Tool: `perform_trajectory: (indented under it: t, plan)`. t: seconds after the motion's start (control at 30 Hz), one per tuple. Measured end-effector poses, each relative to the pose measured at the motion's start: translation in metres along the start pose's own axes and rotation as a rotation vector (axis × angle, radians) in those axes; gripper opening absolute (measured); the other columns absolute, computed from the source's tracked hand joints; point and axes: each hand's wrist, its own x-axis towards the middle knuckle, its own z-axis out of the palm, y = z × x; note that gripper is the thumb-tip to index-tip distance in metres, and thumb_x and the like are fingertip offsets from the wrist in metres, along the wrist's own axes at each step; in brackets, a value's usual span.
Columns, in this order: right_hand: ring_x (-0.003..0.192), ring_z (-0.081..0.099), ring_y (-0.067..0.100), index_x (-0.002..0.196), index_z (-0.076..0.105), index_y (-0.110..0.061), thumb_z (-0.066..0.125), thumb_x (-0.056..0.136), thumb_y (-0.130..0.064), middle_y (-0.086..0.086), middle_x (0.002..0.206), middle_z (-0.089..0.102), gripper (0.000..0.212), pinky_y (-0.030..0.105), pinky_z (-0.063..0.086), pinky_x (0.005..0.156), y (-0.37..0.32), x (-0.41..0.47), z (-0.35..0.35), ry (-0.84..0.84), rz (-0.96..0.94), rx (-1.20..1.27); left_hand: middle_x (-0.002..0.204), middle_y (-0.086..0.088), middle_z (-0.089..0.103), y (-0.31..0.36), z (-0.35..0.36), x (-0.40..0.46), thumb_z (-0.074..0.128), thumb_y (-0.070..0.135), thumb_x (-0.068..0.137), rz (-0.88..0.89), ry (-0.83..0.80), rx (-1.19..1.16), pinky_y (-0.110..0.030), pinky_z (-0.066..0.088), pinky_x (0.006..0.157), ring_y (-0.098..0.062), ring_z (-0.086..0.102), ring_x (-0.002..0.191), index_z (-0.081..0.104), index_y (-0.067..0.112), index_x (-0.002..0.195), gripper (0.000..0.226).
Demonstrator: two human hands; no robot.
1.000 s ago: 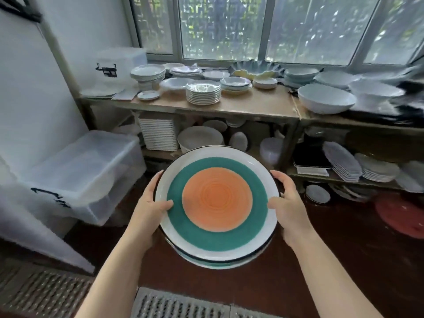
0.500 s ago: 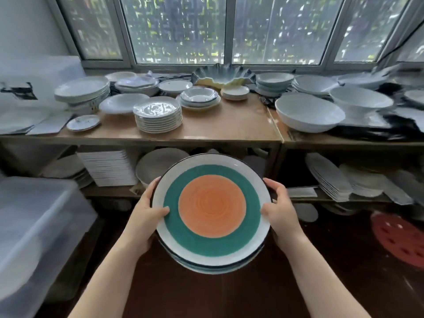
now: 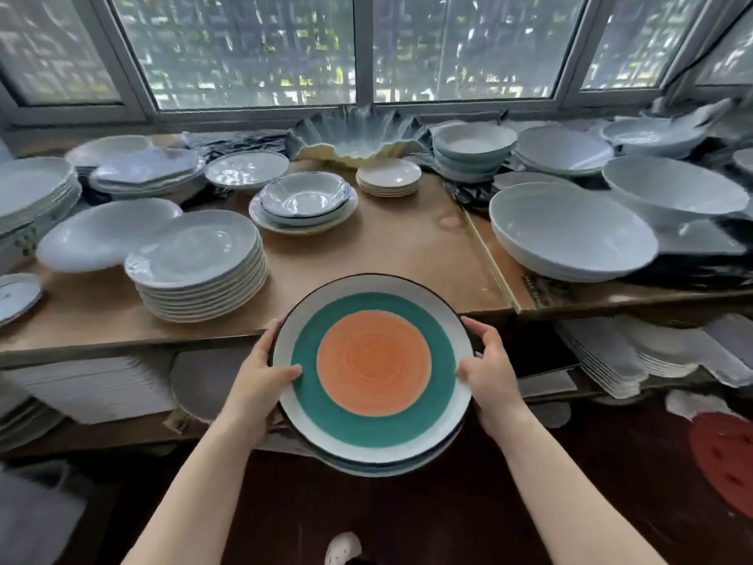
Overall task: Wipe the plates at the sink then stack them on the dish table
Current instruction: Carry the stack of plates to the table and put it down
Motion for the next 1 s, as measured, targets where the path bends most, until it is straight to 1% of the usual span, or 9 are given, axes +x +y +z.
perform_trajectory:
  t: [0.13,0.27,0.37,0.43,0.53,0.67,0.83,0.9,1.0]
  plan:
    - [0.097,0.062,0.026,0.103,0.052,-0.044,0.045,0.078,0.011,0.01,0.11,0.061,0.061,0.032,0.052,0.065,-0.005,0.071,0.013,0.08,0.039,0.025,0.099,0.006,0.071,0.018,0.019,0.091,0.052,-0.014,0.084,-0.047,-0.046,0.022,-0.029,0.055,0.059,-0.016,0.071,0.081,0.049,0.046,0.124,0.072]
    - [0.073,0.063,0.013,0.106,0.056,-0.041,0.042,0.076,0.012,0.004,0.096,0.065,0.063,0.02,0.05,0.05,-0.016,0.137,0.02,0.147,0.081,0.033,0.105,0.0,0.069,0.035,0.043,0.165,0.049,-0.015,0.085,-0.081,-0.09,0.04,-0.032,0.057,0.063,-0.019,0.07,0.084,0.047,0.043,0.129,0.073]
    - [0.088,0.061,0.019,0.105,0.054,-0.041,0.041,0.077,0.012,0.004,0.108,0.061,0.061,0.025,0.05,0.058,-0.023,0.193,0.024,0.144,0.078,0.025,0.106,-0.004,0.07,0.044,0.061,0.223,0.045,-0.018,0.085,-0.095,-0.154,0.013,-0.037,0.059,0.067,-0.026,0.07,0.089,0.048,0.041,0.129,0.073]
    - [0.09,0.06,0.02,0.105,0.053,-0.04,0.042,0.077,0.011,0.004,0.111,0.059,0.059,0.025,0.049,0.06,-0.024,0.232,0.028,0.142,0.078,-0.01,0.101,-0.001,0.073,0.046,0.071,0.258,0.049,-0.016,0.08,-0.094,-0.16,0.018,-0.042,0.059,0.072,-0.026,0.071,0.088,0.052,0.045,0.123,0.074]
    - [0.074,0.061,0.009,0.107,0.054,-0.037,0.044,0.078,0.013,0.002,0.105,0.061,0.059,0.015,0.046,0.047,-0.023,0.287,0.029,0.12,0.088,0.002,0.101,0.003,0.074,0.049,0.085,0.304,0.054,-0.003,0.063,-0.106,-0.176,0.011,-0.039,0.059,0.071,-0.024,0.071,0.087,0.058,0.049,0.115,0.075]
    - [0.08,0.065,0.023,0.109,0.054,-0.043,0.047,0.077,0.012,0.006,0.102,0.063,0.064,0.024,0.049,0.049,-0.016,0.344,0.025,0.077,0.158,0.025,0.096,0.008,0.075,0.046,0.109,0.358,0.053,0.001,0.058,-0.162,-0.13,0.005,-0.032,0.057,0.061,-0.019,0.072,0.084,0.058,0.059,0.1,0.071]
    - [0.087,0.067,0.026,0.1,0.06,-0.049,0.047,0.073,0.014,0.006,0.107,0.064,0.071,0.033,0.055,0.058,-0.01,0.408,0.02,0.124,0.18,0.09,0.105,0.006,0.073,0.041,0.139,0.407,0.057,-0.006,0.07,-0.162,-0.096,0.02,-0.036,0.057,0.074,-0.02,0.07,0.094,0.051,0.048,0.121,0.075]
    - [0.093,0.066,0.028,0.101,0.061,-0.049,0.045,0.074,0.016,0.006,0.112,0.063,0.072,0.037,0.057,0.063,-0.007,0.427,0.018,0.152,0.193,0.121,0.106,0.009,0.071,0.039,0.148,0.425,0.052,-0.015,0.081,-0.177,-0.089,0.037,-0.034,0.057,0.072,-0.018,0.07,0.092,0.047,0.046,0.127,0.076]
    - [0.099,0.064,0.028,0.106,0.061,-0.044,0.045,0.075,0.016,0.006,0.117,0.063,0.069,0.041,0.058,0.07,-0.003,0.447,0.018,0.192,0.215,0.151,0.105,0.01,0.071,0.038,0.158,0.444,0.049,-0.018,0.082,-0.189,-0.095,0.061,-0.029,0.058,0.066,-0.015,0.071,0.09,0.046,0.044,0.129,0.077]
